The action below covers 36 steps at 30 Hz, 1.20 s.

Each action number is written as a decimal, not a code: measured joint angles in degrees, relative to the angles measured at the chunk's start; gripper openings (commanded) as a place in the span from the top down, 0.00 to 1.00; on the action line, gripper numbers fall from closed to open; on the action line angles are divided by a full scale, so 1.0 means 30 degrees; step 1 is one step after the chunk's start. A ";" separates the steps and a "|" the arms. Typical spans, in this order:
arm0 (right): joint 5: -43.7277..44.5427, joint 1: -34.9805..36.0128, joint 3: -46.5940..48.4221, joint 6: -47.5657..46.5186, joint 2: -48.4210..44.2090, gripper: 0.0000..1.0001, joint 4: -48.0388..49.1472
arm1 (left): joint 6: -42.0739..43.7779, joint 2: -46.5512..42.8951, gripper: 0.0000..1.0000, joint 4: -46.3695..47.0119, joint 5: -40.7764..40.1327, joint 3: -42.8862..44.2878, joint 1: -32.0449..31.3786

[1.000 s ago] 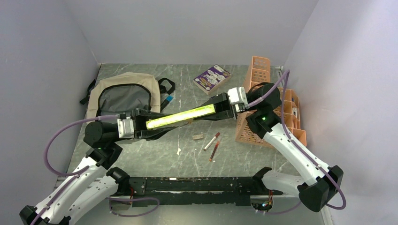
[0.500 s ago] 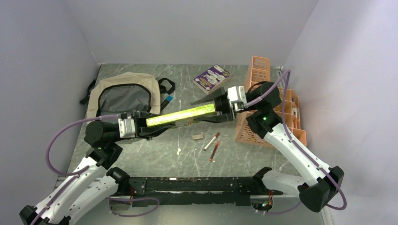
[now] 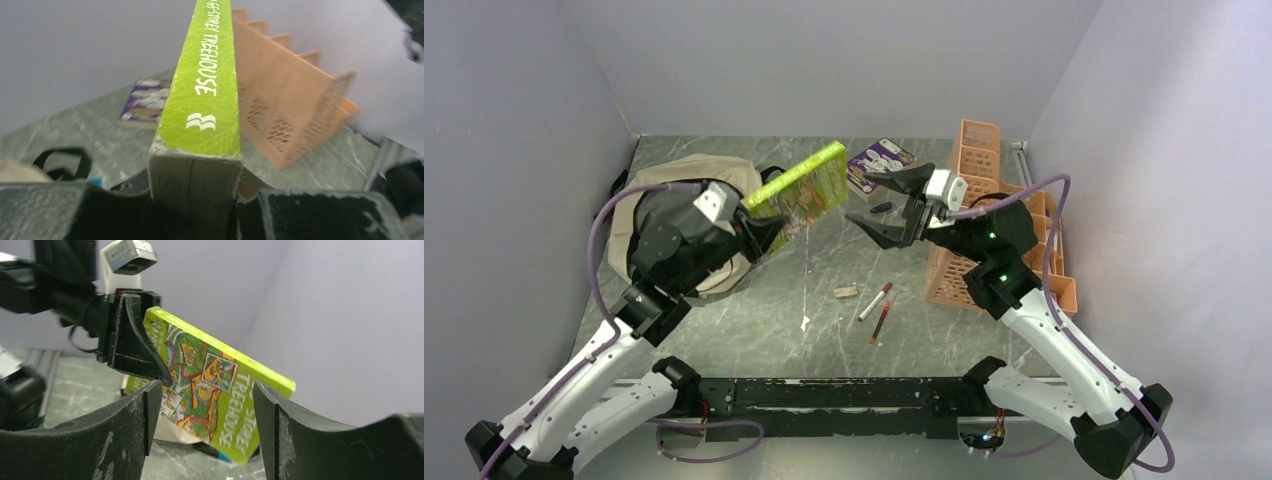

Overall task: Pack the student bag
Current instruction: Pick up the book from the center of the board, then place the book in the student bag.

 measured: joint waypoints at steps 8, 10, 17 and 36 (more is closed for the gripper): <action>0.7621 0.0000 0.0539 0.3155 0.2069 0.32 -0.0590 | -0.3075 0.4146 0.95 -0.7264 -0.8422 0.5967 0.0007; 0.8619 0.0000 0.1188 0.4029 0.3286 0.33 -0.1435 | -0.4022 0.5355 0.95 -0.9639 -1.0593 0.7912 0.0007; 0.9173 0.0204 0.3774 0.7817 0.8123 0.35 -0.4663 | -0.7220 0.5595 0.95 -1.5744 -1.7653 1.0091 0.0007; 0.9151 0.7388 1.6283 0.0852 2.4611 0.37 -0.6084 | -1.1162 0.2346 0.95 -2.4217 -2.7838 1.4280 0.0022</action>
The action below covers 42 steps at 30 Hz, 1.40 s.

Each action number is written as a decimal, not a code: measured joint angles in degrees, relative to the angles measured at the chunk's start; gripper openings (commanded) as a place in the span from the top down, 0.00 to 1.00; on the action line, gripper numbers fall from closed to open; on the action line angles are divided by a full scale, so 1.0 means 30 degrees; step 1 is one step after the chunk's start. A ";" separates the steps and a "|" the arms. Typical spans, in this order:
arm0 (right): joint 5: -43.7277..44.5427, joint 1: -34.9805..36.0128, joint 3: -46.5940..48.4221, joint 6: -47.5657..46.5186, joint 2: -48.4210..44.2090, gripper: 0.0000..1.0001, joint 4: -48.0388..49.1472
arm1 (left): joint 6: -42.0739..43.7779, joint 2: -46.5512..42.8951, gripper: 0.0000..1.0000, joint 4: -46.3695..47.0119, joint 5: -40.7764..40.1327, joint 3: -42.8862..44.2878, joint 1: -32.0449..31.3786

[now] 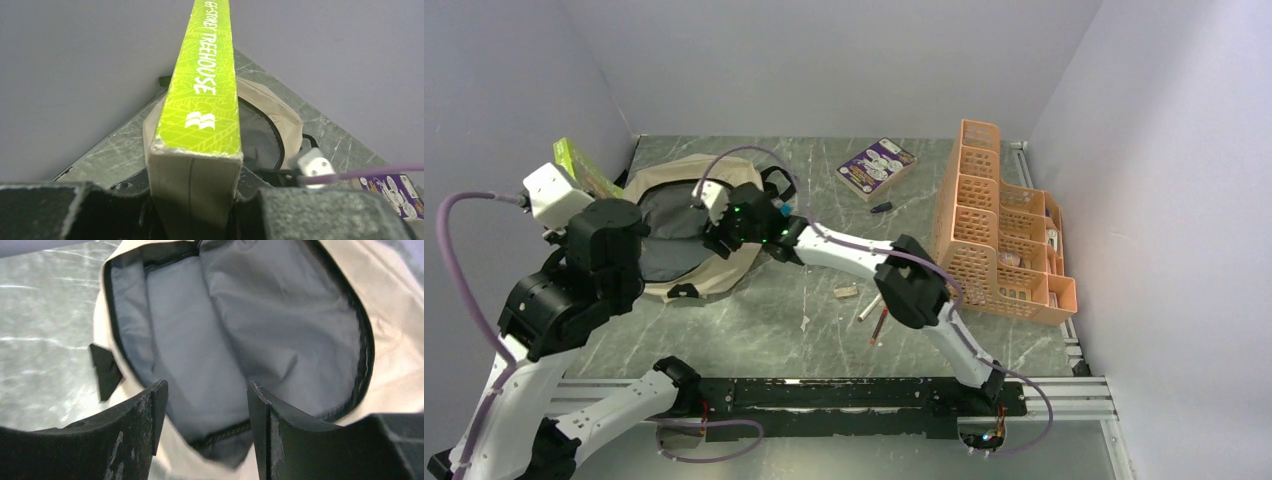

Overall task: Pack the student bag
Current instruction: Place the book in the student bag.

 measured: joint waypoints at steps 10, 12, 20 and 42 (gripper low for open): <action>0.2834 0.1056 0.7883 -0.5173 0.6564 0.32 -0.1071 | 0.0743 -0.0495 0.95 0.0131 0.0925 -0.0350 0.0000; 0.3388 0.1049 0.8524 -0.6346 0.7344 0.30 -0.1282 | 0.0809 -0.0350 0.95 0.0138 0.1326 -0.0648 0.0000; 0.5530 0.1166 0.9318 -1.1045 0.9362 0.29 -0.0656 | 0.0998 -0.0117 0.95 0.0124 0.2120 -0.1020 0.0000; 0.8896 0.1144 0.7512 -1.0877 0.8961 1.00 0.1559 | -0.1326 -0.0204 0.95 -0.1151 0.3024 -0.1938 0.0000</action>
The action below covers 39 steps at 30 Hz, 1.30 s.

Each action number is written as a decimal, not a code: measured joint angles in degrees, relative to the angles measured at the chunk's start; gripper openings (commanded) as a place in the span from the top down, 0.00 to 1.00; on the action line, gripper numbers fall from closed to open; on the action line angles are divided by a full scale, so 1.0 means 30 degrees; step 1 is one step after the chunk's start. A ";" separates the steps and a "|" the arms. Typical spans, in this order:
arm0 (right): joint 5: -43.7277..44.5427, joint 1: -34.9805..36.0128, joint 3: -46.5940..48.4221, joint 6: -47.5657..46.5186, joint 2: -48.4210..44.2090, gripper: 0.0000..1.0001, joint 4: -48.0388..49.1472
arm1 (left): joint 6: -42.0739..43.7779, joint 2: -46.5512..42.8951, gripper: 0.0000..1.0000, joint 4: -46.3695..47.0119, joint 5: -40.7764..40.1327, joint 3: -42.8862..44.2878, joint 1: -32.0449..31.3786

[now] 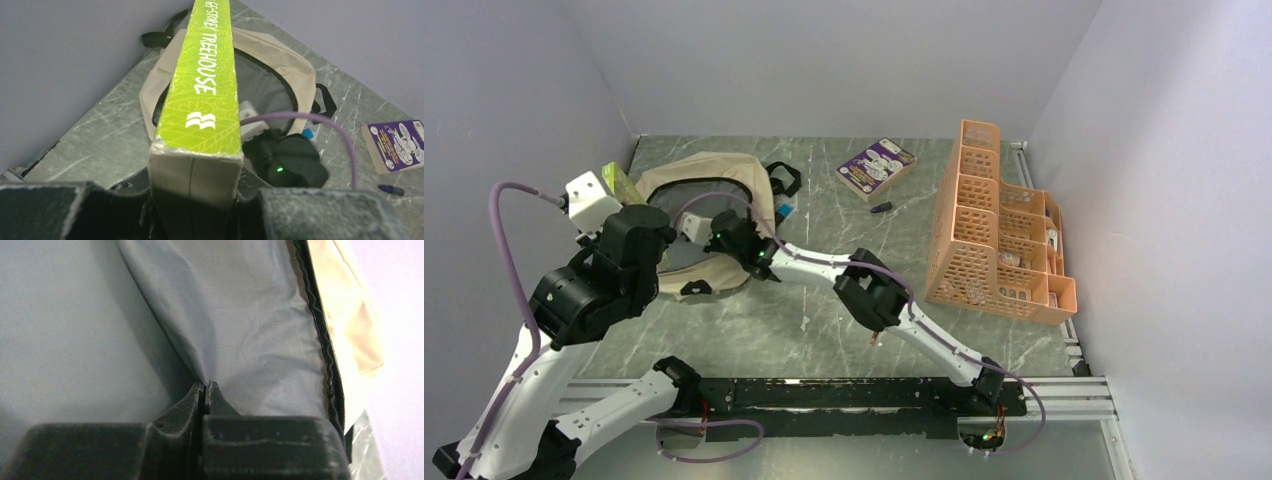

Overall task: Pack the student bag
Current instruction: Place the book in the student bag.

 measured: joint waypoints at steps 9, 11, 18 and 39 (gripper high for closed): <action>-0.2980 -0.3053 -0.4554 0.6207 -0.4721 1.00 -0.1180 | -0.1472 -0.0328 0.95 -0.0255 0.0933 -0.1268 0.0000; -0.3519 -0.3657 -0.4889 0.7206 -0.5217 1.00 -0.1370 | -0.1690 -0.0342 0.95 -0.0044 0.1413 -0.1829 0.0000; -0.4524 -0.4350 -0.4306 1.0142 -0.5501 1.00 -0.2958 | -0.2164 -0.0546 0.95 0.2157 0.4371 -0.4510 0.0000; -0.3774 -0.4197 -0.2397 1.6517 -0.7446 1.00 -0.5282 | -0.8065 -0.2594 0.95 1.0579 0.7592 -1.2305 0.0036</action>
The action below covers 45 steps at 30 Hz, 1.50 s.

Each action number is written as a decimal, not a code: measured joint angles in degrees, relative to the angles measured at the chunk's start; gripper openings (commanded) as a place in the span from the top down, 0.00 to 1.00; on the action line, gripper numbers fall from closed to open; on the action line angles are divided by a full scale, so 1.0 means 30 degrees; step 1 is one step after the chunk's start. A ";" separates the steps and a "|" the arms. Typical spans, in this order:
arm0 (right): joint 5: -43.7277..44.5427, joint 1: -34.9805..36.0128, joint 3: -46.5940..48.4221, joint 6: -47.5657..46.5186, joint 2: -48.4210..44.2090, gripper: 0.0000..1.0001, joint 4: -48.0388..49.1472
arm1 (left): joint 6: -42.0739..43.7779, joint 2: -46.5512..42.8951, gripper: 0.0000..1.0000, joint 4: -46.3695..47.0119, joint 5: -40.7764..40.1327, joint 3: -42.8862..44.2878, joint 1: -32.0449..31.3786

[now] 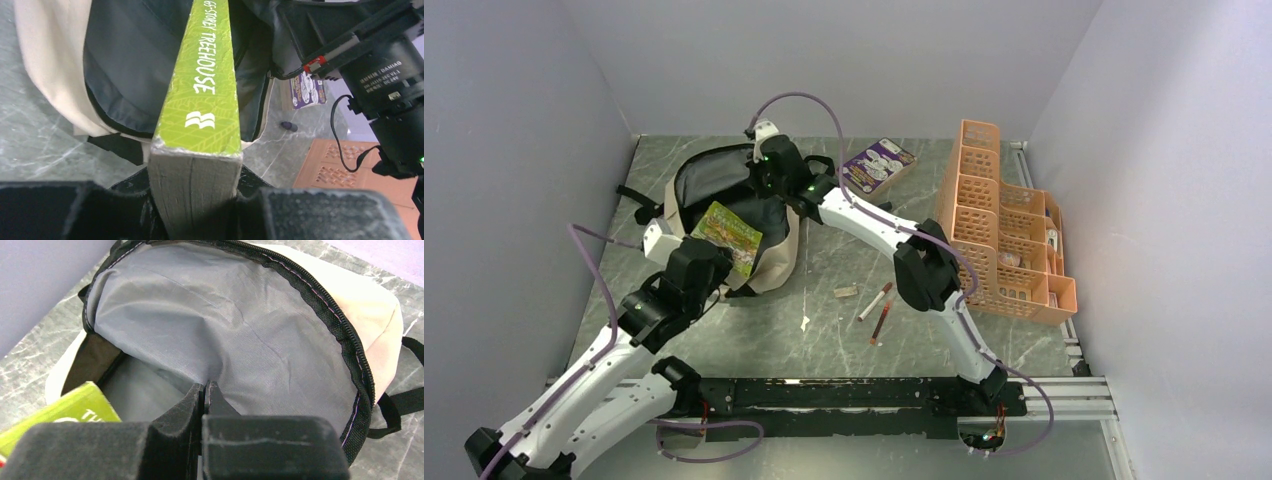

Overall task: Pack the student bag
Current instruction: Place the book in the student bag.

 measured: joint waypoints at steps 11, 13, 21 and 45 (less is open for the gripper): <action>-0.0175 0.0007 -0.1224 0.1355 -0.0874 1.00 0.0641 | -0.4211 0.0401 0.95 0.3956 -0.1049 -0.2849 0.0357; -0.0262 0.0022 -0.1494 0.1428 -0.1056 1.00 0.0860 | -0.4415 0.0707 0.95 0.5056 -0.1188 -0.3286 0.0736; -0.0619 0.0131 -0.2280 0.1486 -0.1275 1.00 0.1931 | -0.5042 0.4138 0.95 1.4375 0.1224 -0.6317 0.4707; -0.1202 0.0342 -0.3446 0.0342 -0.1588 1.00 0.3483 | -0.2608 1.0564 0.95 2.3146 0.6834 -0.5909 0.7359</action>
